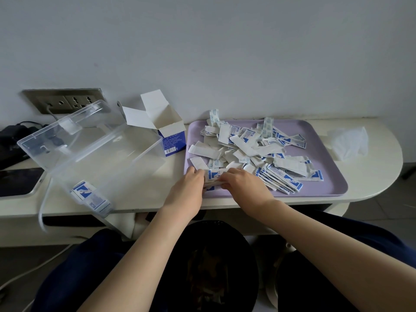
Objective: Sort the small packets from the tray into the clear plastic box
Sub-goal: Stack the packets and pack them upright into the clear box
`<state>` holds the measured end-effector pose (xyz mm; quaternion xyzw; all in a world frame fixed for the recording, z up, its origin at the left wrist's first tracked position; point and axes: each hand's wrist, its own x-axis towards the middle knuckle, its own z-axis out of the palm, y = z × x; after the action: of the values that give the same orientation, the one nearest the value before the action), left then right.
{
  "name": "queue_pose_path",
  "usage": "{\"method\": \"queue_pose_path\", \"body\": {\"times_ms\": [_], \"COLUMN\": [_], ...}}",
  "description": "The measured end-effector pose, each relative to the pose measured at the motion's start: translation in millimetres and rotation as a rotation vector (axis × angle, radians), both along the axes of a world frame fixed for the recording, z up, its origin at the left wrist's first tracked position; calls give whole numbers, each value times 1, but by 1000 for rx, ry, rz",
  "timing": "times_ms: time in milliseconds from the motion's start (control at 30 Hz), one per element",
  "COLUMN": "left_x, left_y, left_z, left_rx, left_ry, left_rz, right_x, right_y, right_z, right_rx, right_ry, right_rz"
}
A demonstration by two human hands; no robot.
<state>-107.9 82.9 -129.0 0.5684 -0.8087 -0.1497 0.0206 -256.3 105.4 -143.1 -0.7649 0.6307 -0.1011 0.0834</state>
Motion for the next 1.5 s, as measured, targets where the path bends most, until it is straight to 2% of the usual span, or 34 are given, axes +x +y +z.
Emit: {"method": "queue_pose_path", "body": {"times_ms": [267,467,1000,1067,1200,1333,1500], "left_x": [-6,0,59,71,98,126,159], "left_y": [4,11,22,23,26,32,36], "left_z": [-2,11,35,36,41,52,60], "left_rx": [-22,-92,-167,-203,-341,-458,-524], "left_ry": [-39,-148,-45,-36,9,120,222], "left_rz": [-45,-89,-39,-20,23,82,155], "right_x": [-1,2,34,44,72,104,142], "right_y": [-2,-5,-4,-7,-11,-7,-13], "right_z": [2,9,19,19,24,45,62], "right_rx": [44,-50,45,-27,-308,-358,-449], "right_ry": [-125,-157,14,24,-33,-178,-205], "right_rz": [-33,14,233,250,362,346,395]}}
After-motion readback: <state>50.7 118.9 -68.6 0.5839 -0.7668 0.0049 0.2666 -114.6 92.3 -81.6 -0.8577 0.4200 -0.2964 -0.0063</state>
